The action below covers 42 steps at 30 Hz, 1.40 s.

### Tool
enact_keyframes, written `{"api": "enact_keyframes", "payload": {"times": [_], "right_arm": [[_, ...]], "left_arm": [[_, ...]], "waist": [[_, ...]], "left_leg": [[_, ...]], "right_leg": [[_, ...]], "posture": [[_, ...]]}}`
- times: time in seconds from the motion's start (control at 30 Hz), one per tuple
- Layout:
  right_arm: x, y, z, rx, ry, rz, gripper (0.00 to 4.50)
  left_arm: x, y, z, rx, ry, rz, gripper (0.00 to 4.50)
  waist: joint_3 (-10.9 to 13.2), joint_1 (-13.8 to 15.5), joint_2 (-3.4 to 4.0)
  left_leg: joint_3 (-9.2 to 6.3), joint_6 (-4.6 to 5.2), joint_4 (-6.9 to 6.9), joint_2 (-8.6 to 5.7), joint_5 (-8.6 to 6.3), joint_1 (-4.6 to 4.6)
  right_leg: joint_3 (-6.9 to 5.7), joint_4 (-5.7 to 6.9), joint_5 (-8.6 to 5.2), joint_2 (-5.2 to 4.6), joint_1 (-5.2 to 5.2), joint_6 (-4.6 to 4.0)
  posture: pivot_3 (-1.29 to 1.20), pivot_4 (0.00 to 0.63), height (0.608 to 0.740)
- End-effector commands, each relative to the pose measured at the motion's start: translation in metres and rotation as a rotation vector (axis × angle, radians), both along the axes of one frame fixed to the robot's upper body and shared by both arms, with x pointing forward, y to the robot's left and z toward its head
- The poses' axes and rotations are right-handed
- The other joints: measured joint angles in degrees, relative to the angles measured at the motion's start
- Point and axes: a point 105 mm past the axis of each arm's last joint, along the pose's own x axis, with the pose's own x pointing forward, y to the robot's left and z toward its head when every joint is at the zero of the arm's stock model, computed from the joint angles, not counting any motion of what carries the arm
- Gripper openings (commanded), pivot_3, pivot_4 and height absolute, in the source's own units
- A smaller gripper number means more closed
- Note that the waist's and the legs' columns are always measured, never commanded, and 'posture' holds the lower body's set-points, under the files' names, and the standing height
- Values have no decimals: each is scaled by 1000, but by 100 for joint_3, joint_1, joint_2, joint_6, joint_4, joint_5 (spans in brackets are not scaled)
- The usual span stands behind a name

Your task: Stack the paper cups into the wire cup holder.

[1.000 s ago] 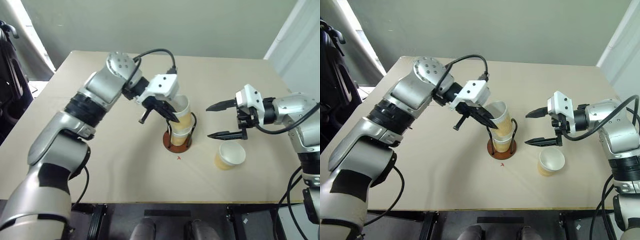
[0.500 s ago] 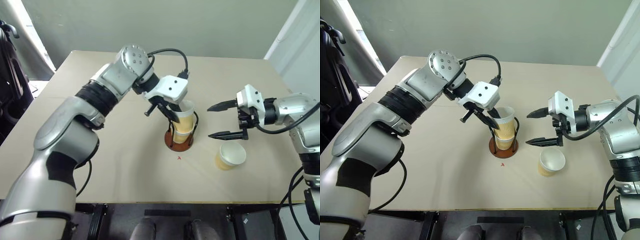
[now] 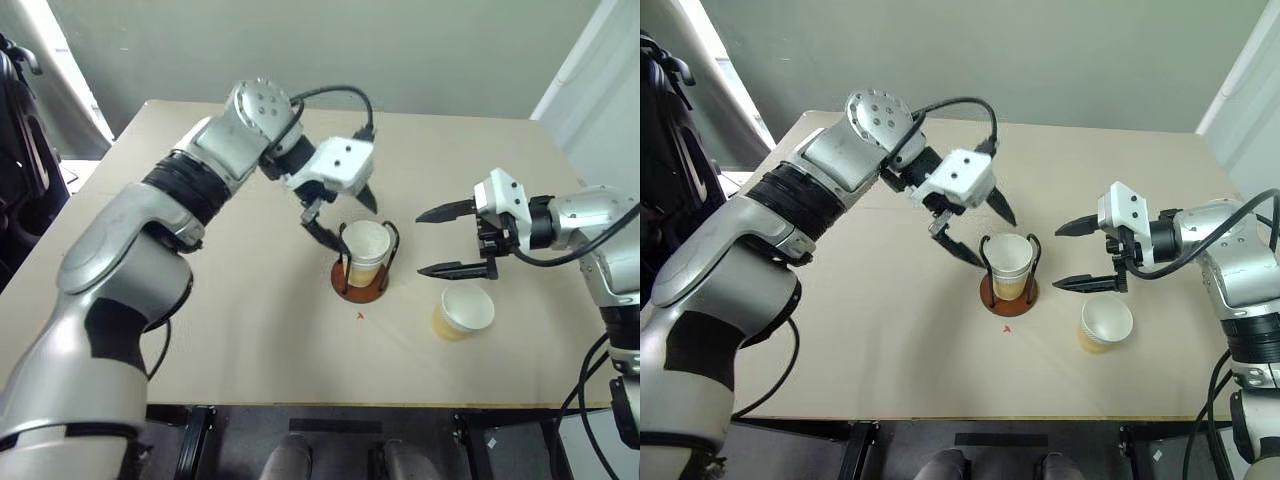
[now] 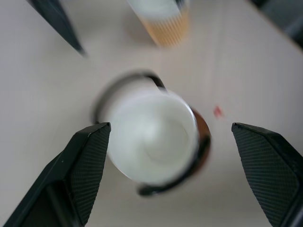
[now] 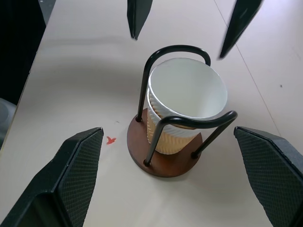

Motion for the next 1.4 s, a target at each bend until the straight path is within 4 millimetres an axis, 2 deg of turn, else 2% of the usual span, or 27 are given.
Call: {"api": "enact_keyframes", "payload": {"times": [0.03, 0.23, 0.43, 0.63, 0.73, 0.97, 1.17, 1.3, 1.4], "right_arm": [[-2, -7, 13, 13, -26, -66, 4500], [-10, -11, 12, 15, 23, -131, 4500], [-39, -14, 8, -11, 92, -144, 4500], [-60, -16, 0, -46, 162, -144, 4500], [-67, -18, -13, -106, 174, -142, 4500], [-66, -32, -46, -279, 134, -141, 4500], [-59, -43, -72, -414, 85, -121, 4500], [-50, -44, -88, -442, 80, -123, 4500], [-43, -42, -91, -420, 79, -135, 3902]], "left_arm": [[-1, 8, 21, -143, 47, 19, 4475], [-12, 26, 36, -313, 161, 65, 4475], [-32, 49, 31, -359, 235, 115, 4475], [-32, 60, 30, -395, 245, 182, 4475], [-31, 61, 27, -399, 250, 192, 4475], [-32, 59, 26, -403, 260, 194, 4475], [-32, 61, 27, -407, 258, 203, 4475], [-32, 64, 26, -409, 253, 214, 4475], [-32, 66, 24, -405, 250, 224, 4500]], "waist": [[0, -2, 0], [1, -7, 1], [1, -2, 2], [1, -6, 1], [1, -11, 1], [1, -28, 1], [1, -39, 1], [1, -42, 1], [1, -49, 1]], "left_leg": [[6, 0, 1, 1, 0, 0], [29, 0, 5, 2, 0, 0], [32, 0, 6, 1, 0, 0], [5, 1, 14, 0, 0, 26], [4, 2, 11, -1, -1, 48], [2, 10, 12, 0, -5, 53], [2, 15, 12, 0, -8, 54], [3, 16, 12, 0, -9, 54], [3, 17, 13, 0, -9, 54]], "right_leg": [[0, 0, 0, 0, 0, 0], [-1, 1, 0, 5, -1, 1], [0, -2, -2, 6, -1, 4], [13, -4, -2, 1, 18, 12], [15, -10, -6, 1, 32, 16], [18, -5, -7, -1, 36, 18], [19, -2, -6, -3, 36, 19], [19, -2, -5, -3, 37, 20], [19, -4, -5, -3, 37, 21]], "posture": [[0, 150, 740], [0, 150, 740], [0, 150, 740], [0, 150, 740], [0, 150, 740], [0, 150, 740], [0, 150, 740], [0, 150, 740], [0, 150, 740]]}}
